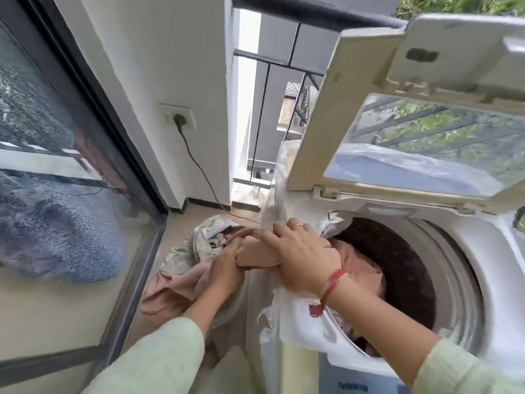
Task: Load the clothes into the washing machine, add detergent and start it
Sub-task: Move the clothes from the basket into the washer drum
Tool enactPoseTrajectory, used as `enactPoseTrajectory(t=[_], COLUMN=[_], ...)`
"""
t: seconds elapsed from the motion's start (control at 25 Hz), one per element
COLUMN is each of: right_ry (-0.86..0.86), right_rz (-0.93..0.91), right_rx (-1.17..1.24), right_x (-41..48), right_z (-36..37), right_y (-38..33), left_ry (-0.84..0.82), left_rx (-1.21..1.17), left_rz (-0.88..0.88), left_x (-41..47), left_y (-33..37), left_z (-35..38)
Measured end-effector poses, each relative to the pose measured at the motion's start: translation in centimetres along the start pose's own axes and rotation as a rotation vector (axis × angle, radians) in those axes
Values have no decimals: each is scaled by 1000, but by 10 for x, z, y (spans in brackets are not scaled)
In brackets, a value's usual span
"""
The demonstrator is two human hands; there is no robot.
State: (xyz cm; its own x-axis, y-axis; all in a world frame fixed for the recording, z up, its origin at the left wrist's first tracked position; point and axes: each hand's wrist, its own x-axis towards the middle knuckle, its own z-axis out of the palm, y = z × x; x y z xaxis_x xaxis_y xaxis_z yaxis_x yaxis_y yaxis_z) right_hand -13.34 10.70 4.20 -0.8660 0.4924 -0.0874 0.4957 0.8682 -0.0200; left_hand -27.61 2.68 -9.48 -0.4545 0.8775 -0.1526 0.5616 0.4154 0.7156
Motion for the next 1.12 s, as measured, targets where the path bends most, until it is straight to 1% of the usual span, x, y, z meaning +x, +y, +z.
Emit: enactPoseTrajectory(t=[0.04,0.08,0.12,0.2,0.24,0.28,0.32,0.36,0.4,0.44,0.48,0.52,0.56,0.6,0.64,0.68,0.72,0.76,0.8,0.84,0.88,0.92,0.96,1.0,1.04,1.08,1.12], right_ry=[94,206,344,608,714,799,859,866,794,630,362,33,-310,-571,-703,-698,-545,-309,-77,104,168,91,-72,-247,-393,-504,-581], right_rz=[6,19,33,90,137,195,273,339,376,376,351,334,328,323,333,337,341,362,336,255,157,92,52,42,67,94,121], right_rx=[50,91,116,125,144,158,155,138,83,1,-74,-132,-158,-107,-22,57,117,199,300,358,345,268,140,-19,-170,-285,-351], right_x=[-17,-36,-58,-106,-130,-153,-172,-186,-196,-200,-203,-200,-193,-187,-178,-165,-149,-131,-113,-94,-71,-48,-24,-1,19,37,44], right_z=[-5,-13,-22,-41,-51,-58,-58,-48,-36,-18,0,20,36,48,59,60,55,46,35,20,3,-9,-13,-9,0,10,4], right_y=[13,28,46,89,111,137,162,187,208,225,233,235,227,217,205,190,176,161,143,125,97,67,41,17,-1,-16,-27], left_ry=[97,208,336,542,593,578,532,471,365,180,-109,-381,-537,-565,-441,-170,80,220,252,190,48,-115,-283,-431,-525,-558,-537], left_rx=[87,167,225,240,221,213,233,278,369,488,592,680,749,765,708,594,469,302,168,103,104,193,284,324,333,339,307], left_rz=[24,110,262,554,653,702,710,686,652,588,480,360,306,341,435,547,587,531,423,291,160,81,37,24,37,46,59], left_x=[-5,-11,-19,-41,-50,-54,-56,-58,-56,-51,-47,-44,-42,-44,-48,-53,-59,-64,-64,-59,-50,-42,-34,-25,-17,-8,1], left_y=[10,29,54,123,163,203,236,266,285,292,287,274,258,239,221,201,178,155,123,87,48,18,-4,-21,-31,-39,-46], left_z=[-12,-28,-44,-60,-58,-44,-21,4,35,63,88,105,113,109,94,71,46,15,-11,-29,-41,-43,-37,-24,-9,6,20])
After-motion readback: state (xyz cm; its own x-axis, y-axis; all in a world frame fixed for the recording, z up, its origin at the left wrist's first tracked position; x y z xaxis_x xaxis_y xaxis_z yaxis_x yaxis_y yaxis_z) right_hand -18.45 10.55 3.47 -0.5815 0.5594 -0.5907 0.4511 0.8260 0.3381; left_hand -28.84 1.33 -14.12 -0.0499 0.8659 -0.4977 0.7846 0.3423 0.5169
